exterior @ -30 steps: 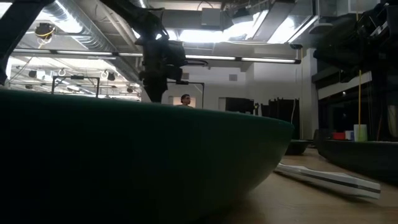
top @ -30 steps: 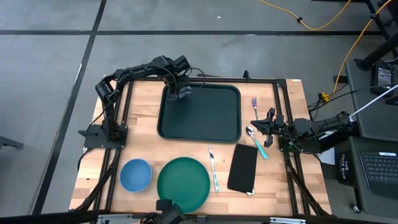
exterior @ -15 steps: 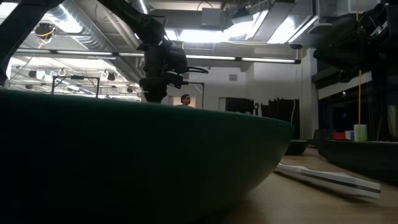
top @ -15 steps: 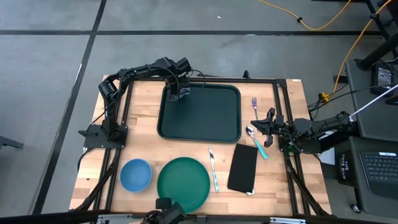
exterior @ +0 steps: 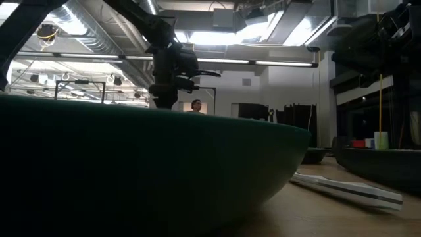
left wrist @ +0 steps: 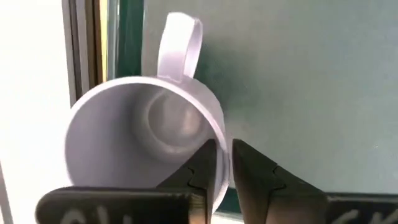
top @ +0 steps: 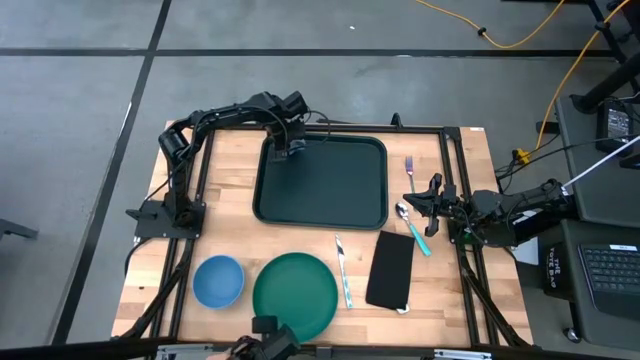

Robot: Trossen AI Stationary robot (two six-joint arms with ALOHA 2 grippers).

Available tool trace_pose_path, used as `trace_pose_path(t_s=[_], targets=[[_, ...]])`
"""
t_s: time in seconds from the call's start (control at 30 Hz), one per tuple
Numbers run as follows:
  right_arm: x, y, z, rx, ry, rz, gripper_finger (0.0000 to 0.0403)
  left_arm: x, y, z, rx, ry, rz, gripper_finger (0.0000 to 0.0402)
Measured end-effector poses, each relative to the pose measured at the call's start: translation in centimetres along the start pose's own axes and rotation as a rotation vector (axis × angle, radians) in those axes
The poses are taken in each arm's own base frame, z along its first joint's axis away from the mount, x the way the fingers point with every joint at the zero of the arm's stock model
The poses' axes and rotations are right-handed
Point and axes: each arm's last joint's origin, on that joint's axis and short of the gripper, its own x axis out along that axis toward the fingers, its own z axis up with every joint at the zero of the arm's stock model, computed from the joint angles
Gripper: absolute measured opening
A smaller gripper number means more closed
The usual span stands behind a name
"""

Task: Set up tray
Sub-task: Put the blue mug on the top left of the green serving tray, then put the green plate on the green serving tray below the blue mug

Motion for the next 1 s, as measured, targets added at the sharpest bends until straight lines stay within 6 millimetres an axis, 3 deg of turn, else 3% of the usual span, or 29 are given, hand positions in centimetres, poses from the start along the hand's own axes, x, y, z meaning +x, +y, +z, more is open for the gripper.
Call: trace_pose_path(t_s=[0.4, 0.77, 1.0], targets=[[0.0, 0.0, 0.0, -0.004, 0.0, 0.0, 0.001, -1.1, 0.3, 0.5, -0.005, -0.013, 0.031, 0.0096], [0.0, 0.0, 0.0, -0.004, 0.0, 0.0, 0.001, -6.0, 0.3, 1.3, -0.046, -0.012, -0.001, 0.0111], [0.0, 0.0, 0.0, -0.004, 0.0, 0.0, 0.001, -8.4, -1.0, 1.4, -0.078, 0.02, -0.028, 0.0084]])
